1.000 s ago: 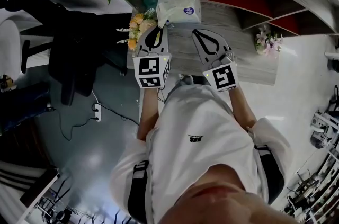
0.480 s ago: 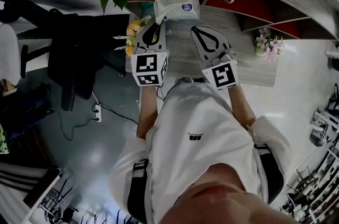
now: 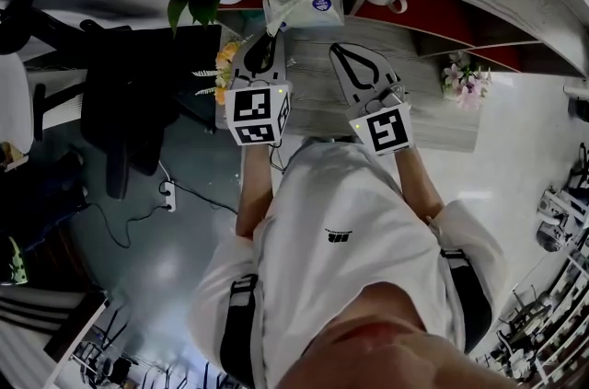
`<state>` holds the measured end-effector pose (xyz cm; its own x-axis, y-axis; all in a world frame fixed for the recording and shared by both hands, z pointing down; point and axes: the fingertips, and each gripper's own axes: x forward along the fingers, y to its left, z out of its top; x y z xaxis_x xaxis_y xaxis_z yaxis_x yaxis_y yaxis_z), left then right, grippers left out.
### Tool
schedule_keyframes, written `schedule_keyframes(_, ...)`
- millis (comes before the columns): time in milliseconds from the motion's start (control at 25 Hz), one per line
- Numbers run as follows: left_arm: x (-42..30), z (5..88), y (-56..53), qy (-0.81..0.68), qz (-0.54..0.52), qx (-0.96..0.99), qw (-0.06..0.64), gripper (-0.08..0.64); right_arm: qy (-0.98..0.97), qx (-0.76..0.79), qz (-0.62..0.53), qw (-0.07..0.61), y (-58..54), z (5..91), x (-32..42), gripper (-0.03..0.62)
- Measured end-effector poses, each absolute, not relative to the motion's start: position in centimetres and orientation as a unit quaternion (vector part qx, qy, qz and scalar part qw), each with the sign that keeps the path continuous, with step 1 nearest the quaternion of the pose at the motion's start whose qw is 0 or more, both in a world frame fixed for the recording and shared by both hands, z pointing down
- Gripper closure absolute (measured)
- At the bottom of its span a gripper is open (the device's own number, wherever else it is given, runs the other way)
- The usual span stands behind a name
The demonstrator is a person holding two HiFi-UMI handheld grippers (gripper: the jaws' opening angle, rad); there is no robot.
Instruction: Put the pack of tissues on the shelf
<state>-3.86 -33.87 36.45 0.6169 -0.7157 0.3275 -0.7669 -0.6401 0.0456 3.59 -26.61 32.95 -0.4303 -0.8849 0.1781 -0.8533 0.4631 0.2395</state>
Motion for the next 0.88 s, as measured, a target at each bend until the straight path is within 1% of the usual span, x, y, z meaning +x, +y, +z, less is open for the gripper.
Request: schedule_keyframes(880,-2.4,37.2,-37.6,-0.418,0.154,0.891,0.090,0.515,-0.850,0.507,-0.043,0.140,-29.6,33.9,3.9,0.566)
